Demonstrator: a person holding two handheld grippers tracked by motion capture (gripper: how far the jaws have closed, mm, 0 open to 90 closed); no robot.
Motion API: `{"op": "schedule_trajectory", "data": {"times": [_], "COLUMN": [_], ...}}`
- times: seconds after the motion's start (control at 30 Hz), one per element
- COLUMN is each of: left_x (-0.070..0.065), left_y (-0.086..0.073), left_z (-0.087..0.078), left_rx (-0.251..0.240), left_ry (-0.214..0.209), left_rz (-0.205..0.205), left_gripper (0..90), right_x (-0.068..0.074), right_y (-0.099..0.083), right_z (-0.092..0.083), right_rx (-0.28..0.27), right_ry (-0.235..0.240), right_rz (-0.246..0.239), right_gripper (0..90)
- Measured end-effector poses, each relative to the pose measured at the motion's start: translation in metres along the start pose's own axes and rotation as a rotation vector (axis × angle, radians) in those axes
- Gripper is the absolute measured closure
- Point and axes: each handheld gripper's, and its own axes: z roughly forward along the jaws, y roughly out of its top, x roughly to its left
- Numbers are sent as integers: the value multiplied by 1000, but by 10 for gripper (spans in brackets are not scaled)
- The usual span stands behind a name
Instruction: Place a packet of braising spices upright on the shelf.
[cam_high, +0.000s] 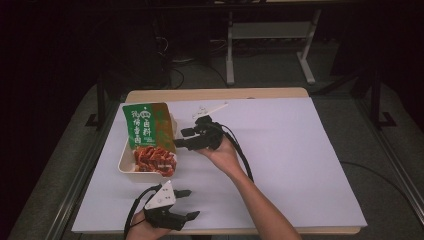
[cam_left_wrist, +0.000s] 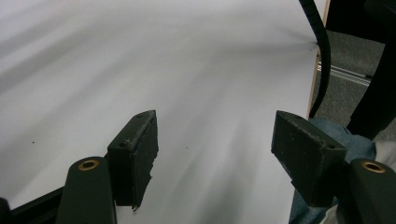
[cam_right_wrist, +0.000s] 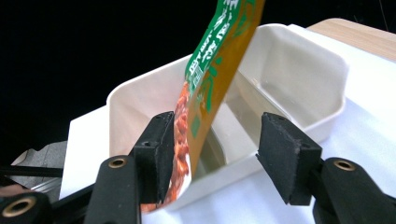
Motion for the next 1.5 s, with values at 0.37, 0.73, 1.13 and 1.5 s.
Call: {"op": "schedule_trajectory", "data": {"times": [0.37, 0.73, 1.13, 1.5], "left_x": [2, 4, 6, 6], "left_y": [0, 1, 0, 0], "left_z": [2, 1, 2, 2], "left_rx": [10, 16, 18, 22], "left_ry": [2, 6, 5, 4], "left_rz": [-11, -17, -30, -32], "left_gripper": [297, 292, 281, 279], "right_x": [-6, -13, -18, -22], "right_y": [-12, -28, -45, -57], "right_z": [-30, -55, -73, -87], "right_rx": [8, 35, 44, 52], "right_ry": [-23, -30, -33, -45], "right_rz": [6, 22, 52, 64], "right_gripper": [405, 376, 367, 342]}}
